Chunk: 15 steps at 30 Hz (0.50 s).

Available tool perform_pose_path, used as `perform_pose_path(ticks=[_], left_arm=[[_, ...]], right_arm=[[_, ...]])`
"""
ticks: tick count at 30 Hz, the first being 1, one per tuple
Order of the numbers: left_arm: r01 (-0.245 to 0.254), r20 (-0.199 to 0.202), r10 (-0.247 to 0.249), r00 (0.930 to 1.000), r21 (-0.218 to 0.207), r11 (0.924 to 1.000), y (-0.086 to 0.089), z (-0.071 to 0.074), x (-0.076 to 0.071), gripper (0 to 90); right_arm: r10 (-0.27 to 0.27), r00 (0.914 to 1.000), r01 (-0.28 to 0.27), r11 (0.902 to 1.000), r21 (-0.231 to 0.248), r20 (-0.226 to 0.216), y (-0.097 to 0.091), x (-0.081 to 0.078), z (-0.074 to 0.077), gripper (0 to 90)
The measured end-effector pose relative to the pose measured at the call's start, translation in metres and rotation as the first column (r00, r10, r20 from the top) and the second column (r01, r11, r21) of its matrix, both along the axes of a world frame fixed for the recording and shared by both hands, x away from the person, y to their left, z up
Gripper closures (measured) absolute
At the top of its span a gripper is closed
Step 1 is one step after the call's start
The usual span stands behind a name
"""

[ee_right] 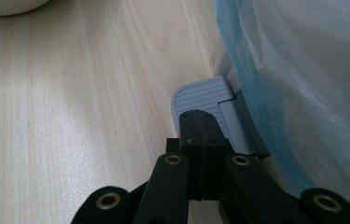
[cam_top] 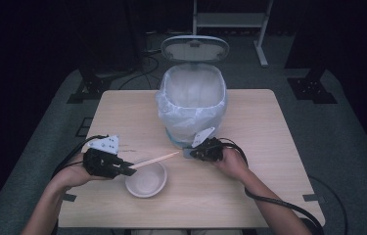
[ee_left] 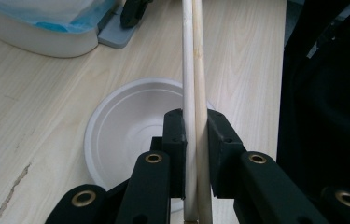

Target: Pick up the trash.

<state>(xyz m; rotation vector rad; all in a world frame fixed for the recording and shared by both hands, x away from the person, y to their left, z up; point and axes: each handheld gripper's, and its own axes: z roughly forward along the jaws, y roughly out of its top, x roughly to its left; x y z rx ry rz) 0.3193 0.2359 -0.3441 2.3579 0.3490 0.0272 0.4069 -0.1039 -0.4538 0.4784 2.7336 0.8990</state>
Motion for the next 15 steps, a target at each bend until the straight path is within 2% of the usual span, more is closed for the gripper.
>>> perform_pose_path(ticks=[3, 6, 10, 15], left_arm=[[0.001, -0.001, -0.001, 1.0000, 0.002, 1.0000, 0.001, 0.005, 0.002, 79.5], [0.003, 0.005, -0.003, 1.0000, 0.004, 1.0000, 0.001, 0.012, 0.002, 79.6], [0.008, 0.014, -0.008, 0.9999, -0.004, 1.0000, 0.002, 0.022, 0.002, 79.5], [-0.001, 0.022, 0.002, 0.9998, -0.010, 0.9999, 0.004, 0.034, 0.001, 79.5]], right_arm=[[0.009, 0.9999, -0.009, 1.0000, -0.001, -0.006, 0.000, 0.000, 0.000, 90.0], [0.022, 0.9997, -0.022, 0.9997, -0.012, 0.010, 0.001, 0.001, 0.001, 90.0], [0.019, 0.9998, -0.019, 0.9998, 0.000, -0.004, 0.000, 0.001, 0.000, 90.0], [0.023, 0.9997, -0.023, 0.9997, -0.003, 0.008, 0.000, 0.002, 0.000, 90.0]])
